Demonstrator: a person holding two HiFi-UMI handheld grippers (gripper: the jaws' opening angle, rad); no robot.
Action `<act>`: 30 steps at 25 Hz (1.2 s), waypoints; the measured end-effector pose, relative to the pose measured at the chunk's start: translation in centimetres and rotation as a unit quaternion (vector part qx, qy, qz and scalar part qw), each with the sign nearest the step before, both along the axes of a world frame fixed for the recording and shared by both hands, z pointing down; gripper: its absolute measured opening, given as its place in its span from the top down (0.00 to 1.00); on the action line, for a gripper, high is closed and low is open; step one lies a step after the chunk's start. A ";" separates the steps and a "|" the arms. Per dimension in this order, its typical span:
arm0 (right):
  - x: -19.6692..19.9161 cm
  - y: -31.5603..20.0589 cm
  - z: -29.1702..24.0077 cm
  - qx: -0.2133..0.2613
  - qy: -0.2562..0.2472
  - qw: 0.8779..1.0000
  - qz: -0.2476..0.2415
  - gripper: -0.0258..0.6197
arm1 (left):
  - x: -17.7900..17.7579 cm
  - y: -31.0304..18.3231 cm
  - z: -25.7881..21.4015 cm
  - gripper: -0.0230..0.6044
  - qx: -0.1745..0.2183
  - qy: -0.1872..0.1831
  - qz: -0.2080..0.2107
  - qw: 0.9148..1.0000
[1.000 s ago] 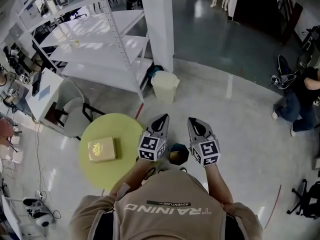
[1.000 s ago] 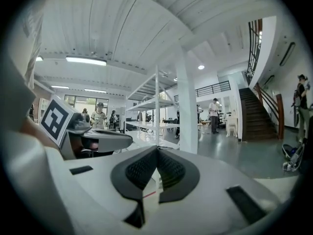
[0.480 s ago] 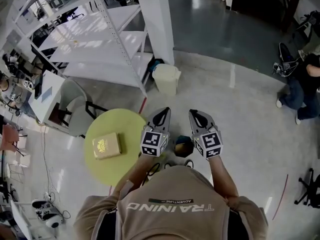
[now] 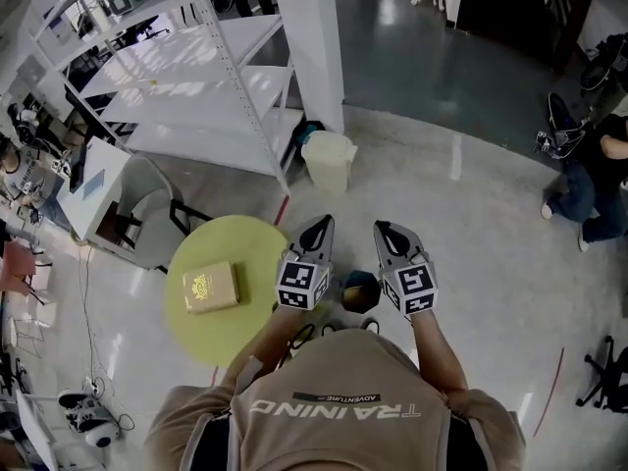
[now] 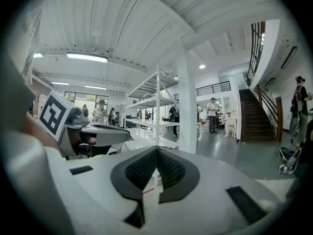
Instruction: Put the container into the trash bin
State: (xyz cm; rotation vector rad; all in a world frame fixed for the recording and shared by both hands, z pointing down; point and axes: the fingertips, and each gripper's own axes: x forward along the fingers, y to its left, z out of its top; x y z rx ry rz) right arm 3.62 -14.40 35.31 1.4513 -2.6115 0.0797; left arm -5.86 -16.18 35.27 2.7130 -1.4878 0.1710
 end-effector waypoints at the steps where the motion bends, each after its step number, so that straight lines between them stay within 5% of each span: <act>1: -0.1 0.0 0.1 0.000 0.001 1.000 -0.001 0.96 | -0.1 0.0 -0.1 0.96 0.001 0.001 -0.001 1.000; 30: 0.4 -1.5 -0.6 0.003 0.013 1.000 -0.004 0.96 | 0.8 -0.8 -0.1 0.96 -0.002 0.001 0.023 1.000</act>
